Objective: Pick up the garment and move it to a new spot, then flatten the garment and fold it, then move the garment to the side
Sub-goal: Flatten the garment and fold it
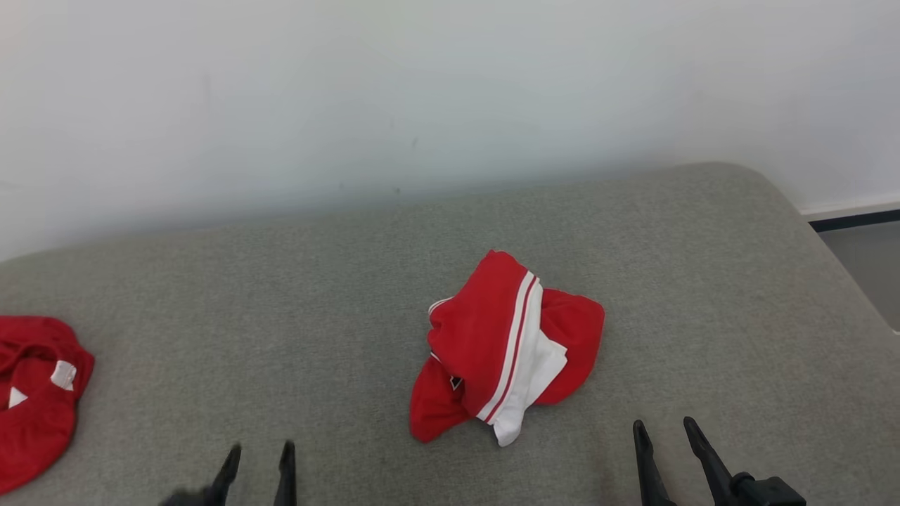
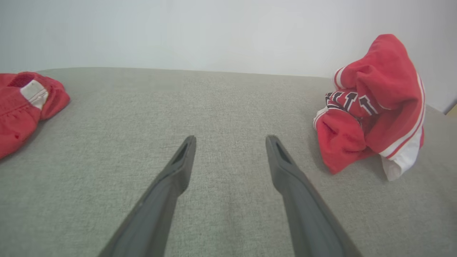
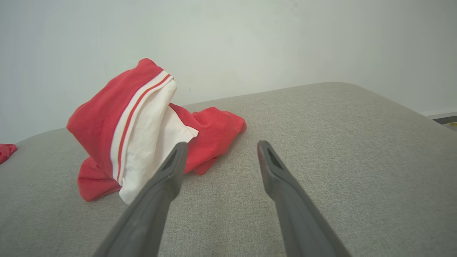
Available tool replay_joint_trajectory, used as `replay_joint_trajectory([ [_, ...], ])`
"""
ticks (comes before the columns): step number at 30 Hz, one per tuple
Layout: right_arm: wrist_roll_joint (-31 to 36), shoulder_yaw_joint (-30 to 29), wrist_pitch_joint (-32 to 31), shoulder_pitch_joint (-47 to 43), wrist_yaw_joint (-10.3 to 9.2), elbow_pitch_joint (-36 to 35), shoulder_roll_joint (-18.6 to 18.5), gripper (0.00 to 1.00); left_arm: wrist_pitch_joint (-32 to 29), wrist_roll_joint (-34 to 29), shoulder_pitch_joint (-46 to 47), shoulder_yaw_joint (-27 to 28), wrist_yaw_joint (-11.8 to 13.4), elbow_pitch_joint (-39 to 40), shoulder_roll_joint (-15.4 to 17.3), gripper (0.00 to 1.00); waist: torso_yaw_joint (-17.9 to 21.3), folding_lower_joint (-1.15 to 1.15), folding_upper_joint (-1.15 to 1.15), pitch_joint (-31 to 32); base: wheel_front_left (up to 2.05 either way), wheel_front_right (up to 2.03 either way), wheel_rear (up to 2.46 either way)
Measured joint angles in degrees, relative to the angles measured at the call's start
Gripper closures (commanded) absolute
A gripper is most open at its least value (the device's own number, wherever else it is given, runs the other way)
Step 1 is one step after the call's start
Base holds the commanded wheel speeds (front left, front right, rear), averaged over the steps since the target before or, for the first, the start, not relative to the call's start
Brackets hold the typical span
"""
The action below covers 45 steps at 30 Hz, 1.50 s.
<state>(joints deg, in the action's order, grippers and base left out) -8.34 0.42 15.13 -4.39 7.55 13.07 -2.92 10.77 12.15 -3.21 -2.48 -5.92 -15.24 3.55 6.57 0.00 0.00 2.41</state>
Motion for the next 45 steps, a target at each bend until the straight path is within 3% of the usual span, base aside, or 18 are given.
replay_joint_trajectory([
  [11, -0.26, 0.12, 0.00, 0.46, 0.00, -0.29, -0.01, 0.00, -25.32, 8.34, 20.24, -4.85, -1.16, -0.26, 1.13, 0.00, 4.44, 0.00, 0.00, -1.11, 0.00, 0.00, 0.00],
  [16, -0.80, 0.79, 0.00, 1.06, 0.00, -0.22, 0.00, 0.00, -33.60, 9.65, 29.11, -6.99, -1.19, -3.68, 1.01, 0.00, 7.12, 0.00, 0.00, -2.06, 0.00, 0.00, 0.00],
  [22, -1.12, 1.52, 0.00, 2.15, 0.00, -0.30, -0.01, 0.00, -37.83, 10.73, 36.45, -8.45, -1.15, -11.62, 0.91, 0.00, 10.73, 0.00, 0.00, -3.60, 0.00, 0.00, 0.00],
  [31, -1.74, 1.62, 0.00, 3.03, 0.00, -0.37, -0.03, 0.00, -42.95, 9.10, 41.50, -13.17, -1.22, -20.75, 3.30, 0.00, 15.13, 0.01, 0.00, -6.54, 0.00, 0.00, 0.00],
  [45, -2.65, 2.41, 0.00, 3.97, 0.00, -0.55, -0.02, 0.00, -47.84, 13.79, 41.95, -22.36, -1.49, -23.99, 1.37, 0.00, 14.94, 0.00, 0.00, -8.30, 0.00, 0.00, 0.00],
])
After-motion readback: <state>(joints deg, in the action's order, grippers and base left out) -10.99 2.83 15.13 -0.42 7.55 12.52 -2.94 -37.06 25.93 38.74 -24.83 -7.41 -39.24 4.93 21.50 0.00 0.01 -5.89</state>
